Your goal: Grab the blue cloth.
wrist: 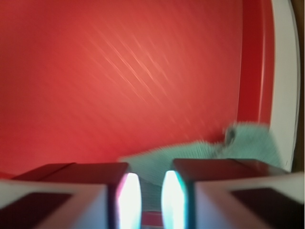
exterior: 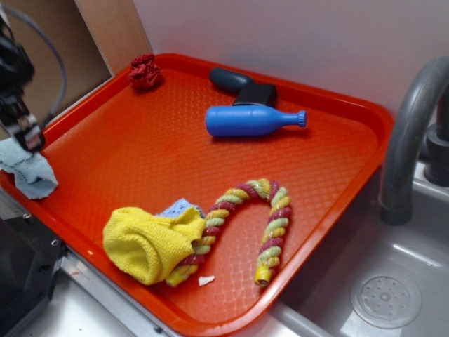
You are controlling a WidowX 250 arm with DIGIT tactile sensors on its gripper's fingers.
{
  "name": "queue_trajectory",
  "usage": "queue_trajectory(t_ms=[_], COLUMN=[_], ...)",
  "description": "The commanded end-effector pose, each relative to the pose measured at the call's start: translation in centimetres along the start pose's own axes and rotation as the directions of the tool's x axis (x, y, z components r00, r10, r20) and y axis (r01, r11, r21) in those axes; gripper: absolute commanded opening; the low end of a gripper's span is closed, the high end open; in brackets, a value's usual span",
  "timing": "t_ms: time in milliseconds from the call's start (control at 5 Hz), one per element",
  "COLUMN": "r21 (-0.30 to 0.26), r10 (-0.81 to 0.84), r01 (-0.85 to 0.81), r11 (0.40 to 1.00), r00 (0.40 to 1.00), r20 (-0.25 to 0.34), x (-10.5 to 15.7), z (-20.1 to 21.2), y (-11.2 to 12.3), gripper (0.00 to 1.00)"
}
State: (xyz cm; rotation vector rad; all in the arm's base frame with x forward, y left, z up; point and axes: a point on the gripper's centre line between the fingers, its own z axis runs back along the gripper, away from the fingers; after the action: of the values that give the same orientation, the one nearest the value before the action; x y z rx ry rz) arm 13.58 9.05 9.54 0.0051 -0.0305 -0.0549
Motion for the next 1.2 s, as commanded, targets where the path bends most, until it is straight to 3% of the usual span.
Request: queue_trajectory(t_ms=[0, 400, 800, 1000], r21=[0.091, 0.103, 0.191, 0.133], r10=[-0.067, 0.046, 0.248, 0.074], r01=[0.065, -0.040, -0.226, -0.055], r11=[0.994, 0.994, 0.955, 0.990], r00=[0.998, 0.998, 0.964, 0.987], r20=[0.010, -0.050, -0.099, -0.144], x=[-1.3, -4.5, -5.0, -3.8], z=[-0.2, -1.0, -2.0, -2.6], y=[3.3, 6.3, 8.0, 8.0], gripper=[1.00, 1.00, 1.00, 1.00])
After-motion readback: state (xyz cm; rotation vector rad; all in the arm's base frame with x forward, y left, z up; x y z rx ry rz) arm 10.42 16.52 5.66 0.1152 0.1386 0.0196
